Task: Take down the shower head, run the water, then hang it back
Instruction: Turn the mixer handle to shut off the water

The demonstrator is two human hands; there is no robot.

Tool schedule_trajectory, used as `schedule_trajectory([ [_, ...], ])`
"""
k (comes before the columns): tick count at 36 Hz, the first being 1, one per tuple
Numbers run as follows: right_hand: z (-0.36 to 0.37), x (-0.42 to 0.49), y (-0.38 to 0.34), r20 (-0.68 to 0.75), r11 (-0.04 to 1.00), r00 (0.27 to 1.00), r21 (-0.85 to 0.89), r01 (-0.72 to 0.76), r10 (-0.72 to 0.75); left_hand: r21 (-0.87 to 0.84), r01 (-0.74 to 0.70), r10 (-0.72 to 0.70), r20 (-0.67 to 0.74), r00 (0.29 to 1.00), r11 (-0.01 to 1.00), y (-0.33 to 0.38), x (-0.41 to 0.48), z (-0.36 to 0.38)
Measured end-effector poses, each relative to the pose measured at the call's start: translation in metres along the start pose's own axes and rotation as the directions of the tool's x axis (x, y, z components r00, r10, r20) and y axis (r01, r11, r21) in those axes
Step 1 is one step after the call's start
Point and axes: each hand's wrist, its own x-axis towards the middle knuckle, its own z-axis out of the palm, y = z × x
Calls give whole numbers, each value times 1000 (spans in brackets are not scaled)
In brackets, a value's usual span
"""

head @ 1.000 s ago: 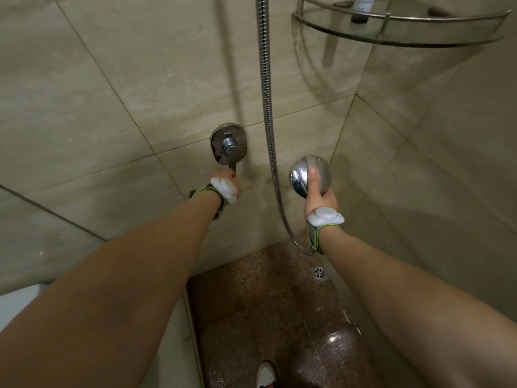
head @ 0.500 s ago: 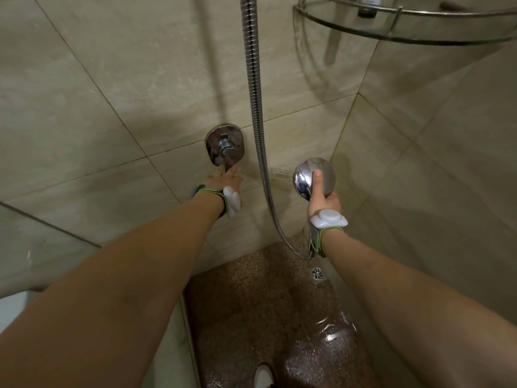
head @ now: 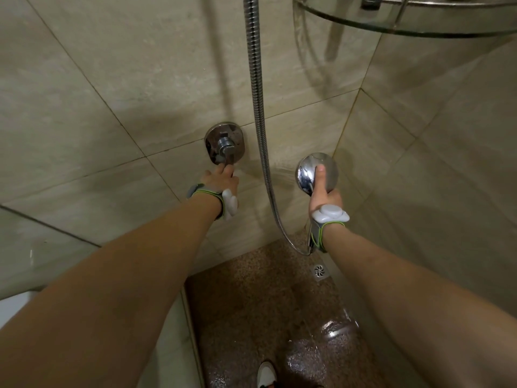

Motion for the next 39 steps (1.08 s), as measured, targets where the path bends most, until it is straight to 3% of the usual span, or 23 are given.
schedule_trajectory([
  [9, 0, -2, 5, -18, 997, 999, 65, -39, 41, 106, 15, -25, 92, 995, 994, 3, -15, 3],
  [39, -4, 8, 14, -21, 998, 998, 30, -55, 56, 42, 117, -122, 151, 981, 992, 9, -2, 18],
])
